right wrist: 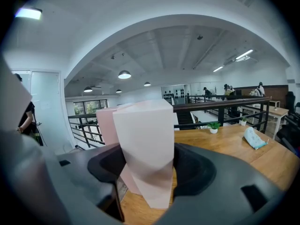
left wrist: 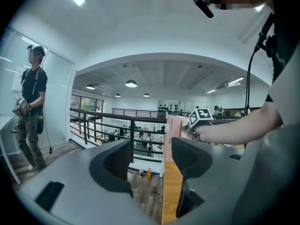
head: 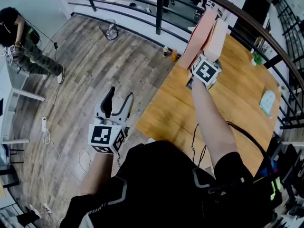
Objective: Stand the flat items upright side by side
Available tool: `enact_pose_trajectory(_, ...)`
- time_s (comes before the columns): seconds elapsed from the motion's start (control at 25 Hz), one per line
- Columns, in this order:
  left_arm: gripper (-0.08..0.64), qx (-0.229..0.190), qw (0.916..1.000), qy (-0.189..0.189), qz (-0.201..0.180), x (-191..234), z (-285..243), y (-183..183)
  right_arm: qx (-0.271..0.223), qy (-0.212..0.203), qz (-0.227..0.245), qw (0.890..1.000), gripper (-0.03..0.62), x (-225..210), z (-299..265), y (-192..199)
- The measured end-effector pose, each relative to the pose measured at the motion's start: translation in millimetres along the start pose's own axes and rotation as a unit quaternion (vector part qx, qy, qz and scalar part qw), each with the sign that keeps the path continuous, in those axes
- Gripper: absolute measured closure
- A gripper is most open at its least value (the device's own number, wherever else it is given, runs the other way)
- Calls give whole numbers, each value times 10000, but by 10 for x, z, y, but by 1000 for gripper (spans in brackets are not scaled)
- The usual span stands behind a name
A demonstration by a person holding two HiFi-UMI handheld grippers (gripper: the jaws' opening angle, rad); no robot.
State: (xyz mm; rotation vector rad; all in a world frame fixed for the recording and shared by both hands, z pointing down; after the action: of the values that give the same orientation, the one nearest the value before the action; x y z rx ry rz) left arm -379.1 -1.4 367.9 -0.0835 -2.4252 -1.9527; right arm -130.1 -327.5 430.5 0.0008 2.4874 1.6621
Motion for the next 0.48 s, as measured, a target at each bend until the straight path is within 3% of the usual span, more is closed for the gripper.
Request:
enact_pose_trajectory(0.2, 279, -22, 9999, 31, 111, -27, 45, 12, 110, -575, 27, 9983, 259, 1, 0, 38)
enact_pose_trajectory(0.48, 281, -46, 9999, 90, 132, -45, 9, -8, 72, -1071, 257, 9939, 258, -66, 140, 77)
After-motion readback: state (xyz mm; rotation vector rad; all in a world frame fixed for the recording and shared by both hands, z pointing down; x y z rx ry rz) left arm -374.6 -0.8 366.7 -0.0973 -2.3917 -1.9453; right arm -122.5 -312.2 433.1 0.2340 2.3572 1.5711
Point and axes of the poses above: the fingertips, and each gripper's own axes: z backward along the fingers, x to its left, y out of its underside, the point moved 6 cm from there along z, backward along the fingers, and after that the axes turned 1 degree about -x, right-handed, at the moved point
